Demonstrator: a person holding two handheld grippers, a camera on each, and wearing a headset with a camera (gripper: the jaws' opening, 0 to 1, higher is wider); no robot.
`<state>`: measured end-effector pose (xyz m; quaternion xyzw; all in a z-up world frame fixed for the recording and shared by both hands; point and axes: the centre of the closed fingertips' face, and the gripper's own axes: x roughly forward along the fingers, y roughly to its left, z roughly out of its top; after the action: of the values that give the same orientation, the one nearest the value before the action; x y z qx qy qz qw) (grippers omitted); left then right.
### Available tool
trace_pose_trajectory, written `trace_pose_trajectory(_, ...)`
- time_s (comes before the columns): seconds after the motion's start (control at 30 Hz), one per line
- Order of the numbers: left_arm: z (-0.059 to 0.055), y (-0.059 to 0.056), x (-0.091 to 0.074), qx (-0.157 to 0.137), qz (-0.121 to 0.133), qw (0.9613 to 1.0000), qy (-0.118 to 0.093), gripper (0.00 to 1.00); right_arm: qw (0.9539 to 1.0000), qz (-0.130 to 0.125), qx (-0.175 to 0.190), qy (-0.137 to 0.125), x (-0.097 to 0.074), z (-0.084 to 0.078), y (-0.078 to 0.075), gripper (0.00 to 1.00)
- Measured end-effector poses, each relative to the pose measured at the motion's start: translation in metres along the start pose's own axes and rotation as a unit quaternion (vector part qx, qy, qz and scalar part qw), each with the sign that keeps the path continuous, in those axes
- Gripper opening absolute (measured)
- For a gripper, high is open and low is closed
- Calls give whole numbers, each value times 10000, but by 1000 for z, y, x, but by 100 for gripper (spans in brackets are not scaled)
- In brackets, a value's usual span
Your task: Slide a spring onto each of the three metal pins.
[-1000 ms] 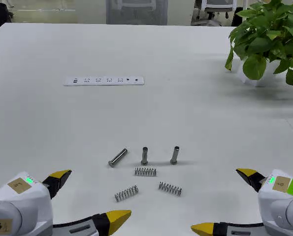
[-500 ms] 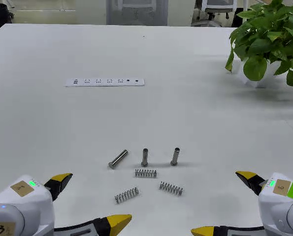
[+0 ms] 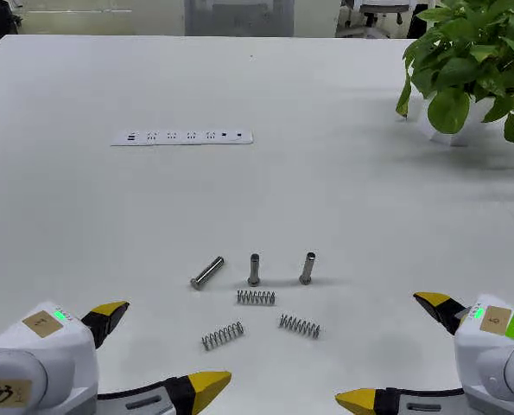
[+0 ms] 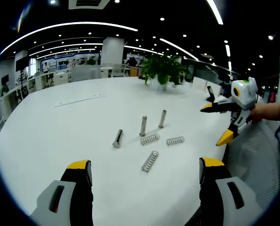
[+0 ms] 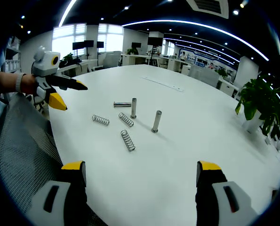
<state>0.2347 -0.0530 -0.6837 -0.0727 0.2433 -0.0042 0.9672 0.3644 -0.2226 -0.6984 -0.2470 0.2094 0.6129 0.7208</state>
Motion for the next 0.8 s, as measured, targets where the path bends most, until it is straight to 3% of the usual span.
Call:
trace_pose_trajectory(0.33, 1, 4, 5, -25, -19, 9999, 127, 93, 10000, 7, 1, -29, -1, 2, 1, 99)
trace_pose_trajectory(0.43, 1, 10, 12, 94, -130, 9991, 388, 92, 10000, 12, 14, -38, -1, 2, 0, 99)
trace_pose_trajectory(0.8, 28, 30, 37, 600, -276, 9949, 757, 86, 10000, -44, 43, -63, -2, 2, -4, 98)
